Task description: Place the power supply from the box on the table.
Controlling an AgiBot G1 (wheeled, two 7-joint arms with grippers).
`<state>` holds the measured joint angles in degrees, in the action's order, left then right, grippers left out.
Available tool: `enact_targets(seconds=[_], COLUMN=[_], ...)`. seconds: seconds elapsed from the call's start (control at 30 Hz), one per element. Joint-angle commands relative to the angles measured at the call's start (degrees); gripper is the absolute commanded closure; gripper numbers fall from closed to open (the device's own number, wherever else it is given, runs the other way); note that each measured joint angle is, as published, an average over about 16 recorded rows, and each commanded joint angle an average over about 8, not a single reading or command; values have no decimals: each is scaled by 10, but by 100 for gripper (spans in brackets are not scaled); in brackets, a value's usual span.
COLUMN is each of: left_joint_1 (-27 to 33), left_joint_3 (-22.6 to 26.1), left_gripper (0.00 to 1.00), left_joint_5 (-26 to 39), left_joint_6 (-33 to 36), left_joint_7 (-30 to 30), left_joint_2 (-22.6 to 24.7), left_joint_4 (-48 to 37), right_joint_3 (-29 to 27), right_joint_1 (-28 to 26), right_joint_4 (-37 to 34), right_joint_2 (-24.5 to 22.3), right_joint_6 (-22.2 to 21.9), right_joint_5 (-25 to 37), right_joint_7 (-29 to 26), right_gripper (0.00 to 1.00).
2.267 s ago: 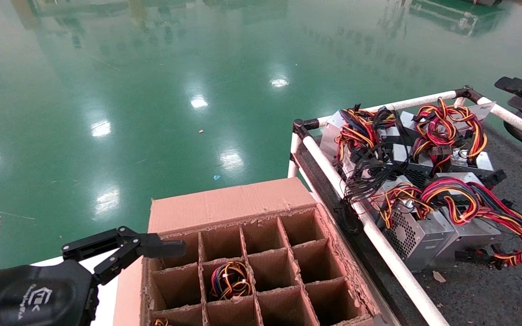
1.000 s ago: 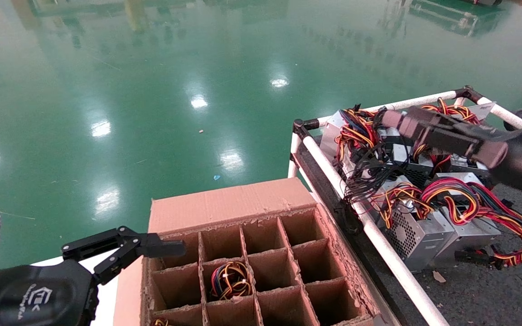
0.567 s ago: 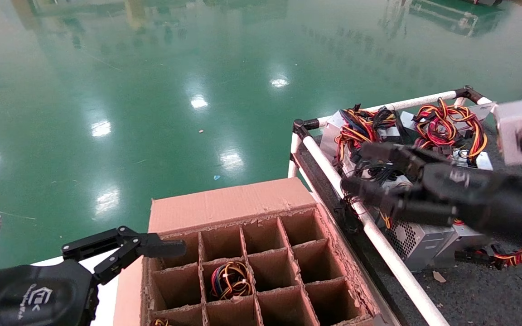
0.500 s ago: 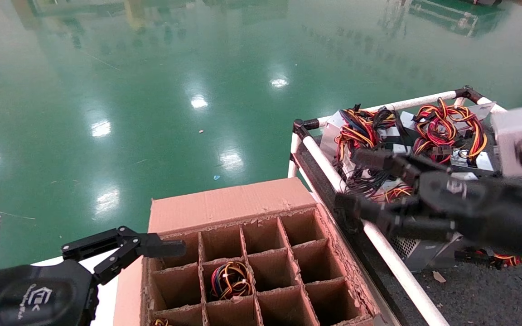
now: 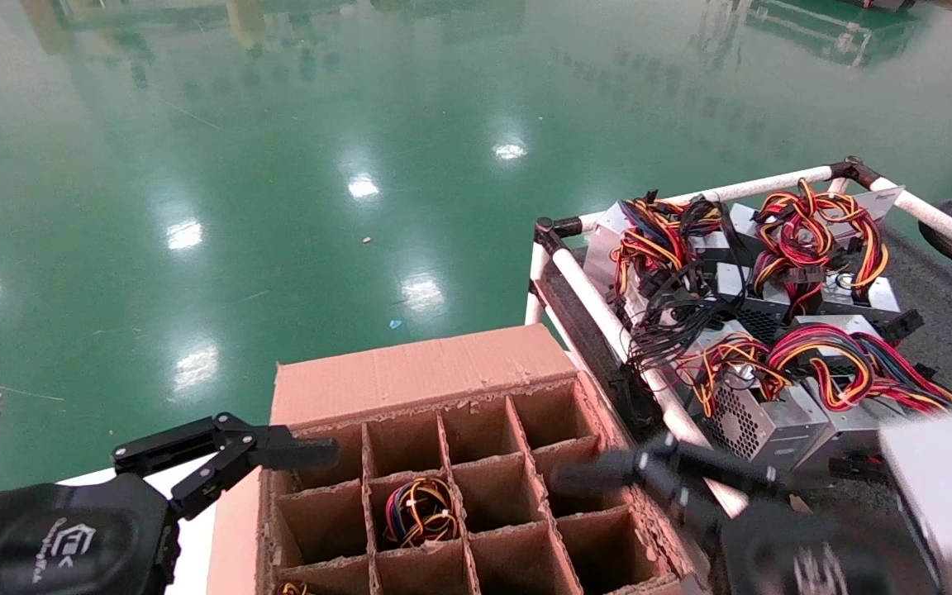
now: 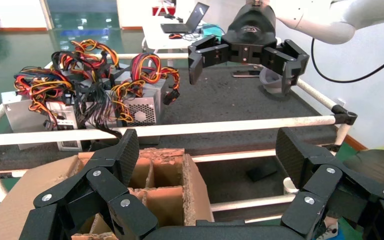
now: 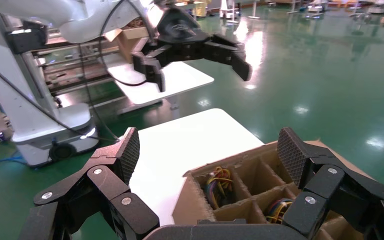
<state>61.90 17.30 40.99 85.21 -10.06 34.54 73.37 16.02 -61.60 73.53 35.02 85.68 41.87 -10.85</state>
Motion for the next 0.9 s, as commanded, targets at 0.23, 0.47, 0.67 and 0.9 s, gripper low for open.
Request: enact_targets(seconds=[0.23, 0.47, 0.67, 0.9], left_joint_1=[0, 0, 0, 0], left_joint_3=[0, 0, 0, 0], left_gripper=[0, 0, 0, 0], left_joint_5=[0, 0, 0, 0], left_joint_6=[0, 0, 0, 0], left_joint_7=[0, 0, 0, 0], left_joint_2=[0, 0, 0, 0], left_joint_4=[0, 0, 0, 0], right_joint_3=[-5, -3, -2, -1], right_joint_1=[11, 6, 4, 2], right_joint_4=[19, 10, 6, 3], right_joint_2=[-3, -2, -1, -1], right_joint_6=[8, 4, 3, 1], right_joint_5=[-2, -2, -1, -1], right_joint_7=[4, 3, 2, 2], right_gripper=[0, 0, 0, 0])
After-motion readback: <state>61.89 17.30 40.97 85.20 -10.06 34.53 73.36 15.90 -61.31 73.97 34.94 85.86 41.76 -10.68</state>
